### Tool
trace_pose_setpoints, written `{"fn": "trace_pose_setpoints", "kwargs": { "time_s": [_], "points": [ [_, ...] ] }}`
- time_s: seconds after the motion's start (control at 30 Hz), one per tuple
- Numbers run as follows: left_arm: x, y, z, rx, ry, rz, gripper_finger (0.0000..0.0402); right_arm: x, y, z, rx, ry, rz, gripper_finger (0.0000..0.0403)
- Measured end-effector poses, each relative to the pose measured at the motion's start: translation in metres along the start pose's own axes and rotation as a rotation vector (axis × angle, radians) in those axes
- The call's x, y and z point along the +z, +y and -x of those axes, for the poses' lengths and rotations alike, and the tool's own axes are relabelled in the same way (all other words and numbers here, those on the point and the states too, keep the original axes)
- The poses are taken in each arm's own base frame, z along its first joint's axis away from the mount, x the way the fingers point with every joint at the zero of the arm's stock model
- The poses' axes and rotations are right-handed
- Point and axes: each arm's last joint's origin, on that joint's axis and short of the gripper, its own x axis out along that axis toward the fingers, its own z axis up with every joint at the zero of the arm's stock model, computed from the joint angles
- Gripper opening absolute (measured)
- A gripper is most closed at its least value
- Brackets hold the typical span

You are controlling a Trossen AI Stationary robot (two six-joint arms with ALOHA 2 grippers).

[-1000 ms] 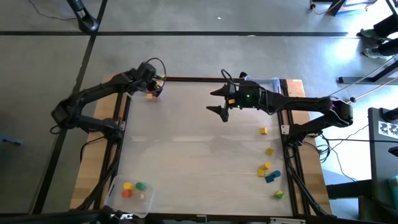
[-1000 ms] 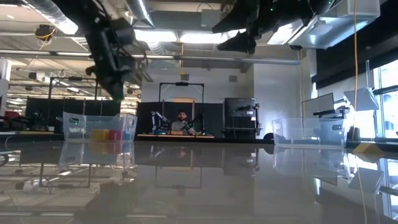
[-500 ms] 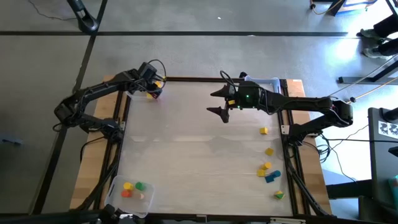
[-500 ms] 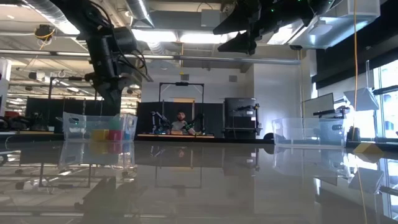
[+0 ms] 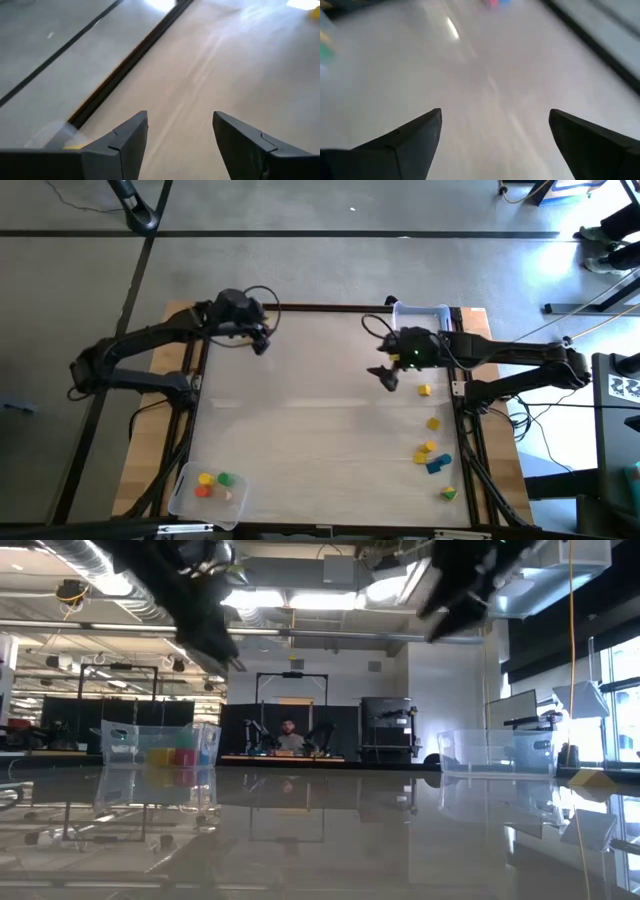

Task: Sort blocks by size
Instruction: Put the right yellow cylinder block into the bottom transparent bin

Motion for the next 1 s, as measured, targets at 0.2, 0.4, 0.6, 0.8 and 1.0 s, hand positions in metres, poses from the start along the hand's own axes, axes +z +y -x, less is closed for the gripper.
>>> {"fn": "trace_pose_setpoints", "kwargs": {
  "time_s": [0.2,0.4,0.6,0.8,1.0],
  "points": [
    [0.005,-0.031,-0.004,-0.103,-0.054,-0.108,0.0211,-0.03,-0.008,0.004,-0.087,0.323,-0.197,0.0364],
    [0.004,-0.053,-0.006,-0.169,-0.051,-0.182,0.0212,-0.049,-0.001,0.009,-0.122,0.529,-0.353,0.0364],
    [0.004,-0.064,-0.007,-0.203,-0.068,-0.207,0.0212,-0.062,0.02,0.016,-0.134,0.634,-0.509,0.0364],
    [0.004,-0.069,-0.006,-0.22,-0.075,-0.22,0.0212,-0.08,0.046,0.029,-0.196,0.704,-0.635,0.0364],
    [0.003,-0.077,-0.004,-0.246,-0.077,-0.241,0.0212,-0.101,0.072,0.037,-0.275,0.764,-0.675,0.0364]
  ]
}}
